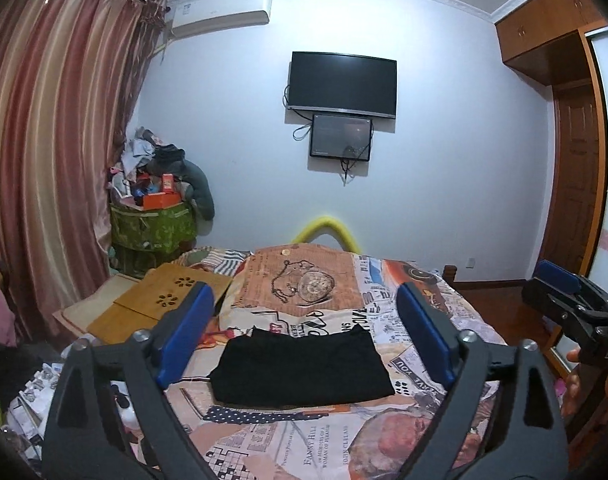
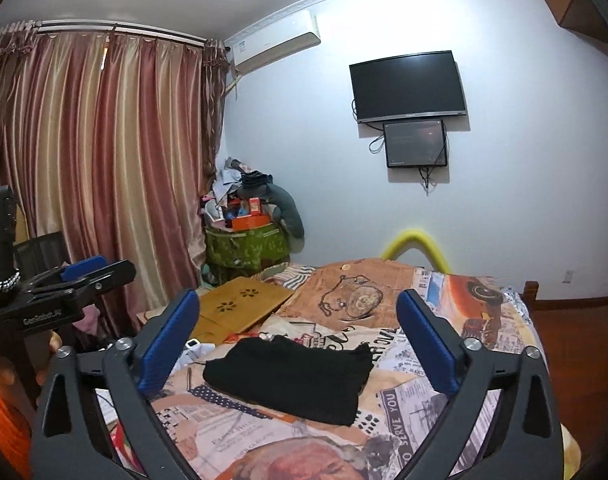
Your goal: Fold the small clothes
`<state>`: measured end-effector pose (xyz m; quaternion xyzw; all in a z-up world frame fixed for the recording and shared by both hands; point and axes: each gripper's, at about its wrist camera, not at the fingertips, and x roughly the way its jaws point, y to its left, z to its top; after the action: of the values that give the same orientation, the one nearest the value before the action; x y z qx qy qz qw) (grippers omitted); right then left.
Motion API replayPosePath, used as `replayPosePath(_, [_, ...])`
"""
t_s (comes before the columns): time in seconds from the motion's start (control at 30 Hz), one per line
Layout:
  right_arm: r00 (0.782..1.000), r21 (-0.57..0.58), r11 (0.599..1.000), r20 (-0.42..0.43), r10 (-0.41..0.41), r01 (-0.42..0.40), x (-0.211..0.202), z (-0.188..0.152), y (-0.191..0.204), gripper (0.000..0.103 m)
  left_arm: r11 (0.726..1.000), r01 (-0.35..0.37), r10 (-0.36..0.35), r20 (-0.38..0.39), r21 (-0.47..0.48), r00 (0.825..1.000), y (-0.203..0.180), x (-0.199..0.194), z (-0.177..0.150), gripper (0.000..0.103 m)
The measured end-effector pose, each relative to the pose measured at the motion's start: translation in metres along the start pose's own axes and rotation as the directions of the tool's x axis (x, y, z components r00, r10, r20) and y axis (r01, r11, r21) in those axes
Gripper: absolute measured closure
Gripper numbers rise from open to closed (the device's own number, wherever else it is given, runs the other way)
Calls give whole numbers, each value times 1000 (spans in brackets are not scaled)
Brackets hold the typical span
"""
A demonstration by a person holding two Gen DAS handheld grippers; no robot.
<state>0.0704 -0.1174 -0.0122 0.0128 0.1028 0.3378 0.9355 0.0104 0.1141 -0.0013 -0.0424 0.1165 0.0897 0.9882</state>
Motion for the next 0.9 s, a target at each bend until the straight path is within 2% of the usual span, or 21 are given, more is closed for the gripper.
replayPosePath(0.17, [1000,-4,1000,-7,-3,3,-4,-1,1,1,1000,-10,10,5,-8,1000,0,-5,-4,2])
replayPosePath(0.9, [1000,-3,1000,3,-8,8,-17,-4,3,1,1000,9,-9,-20,3,1000,-4,-2,-10,0])
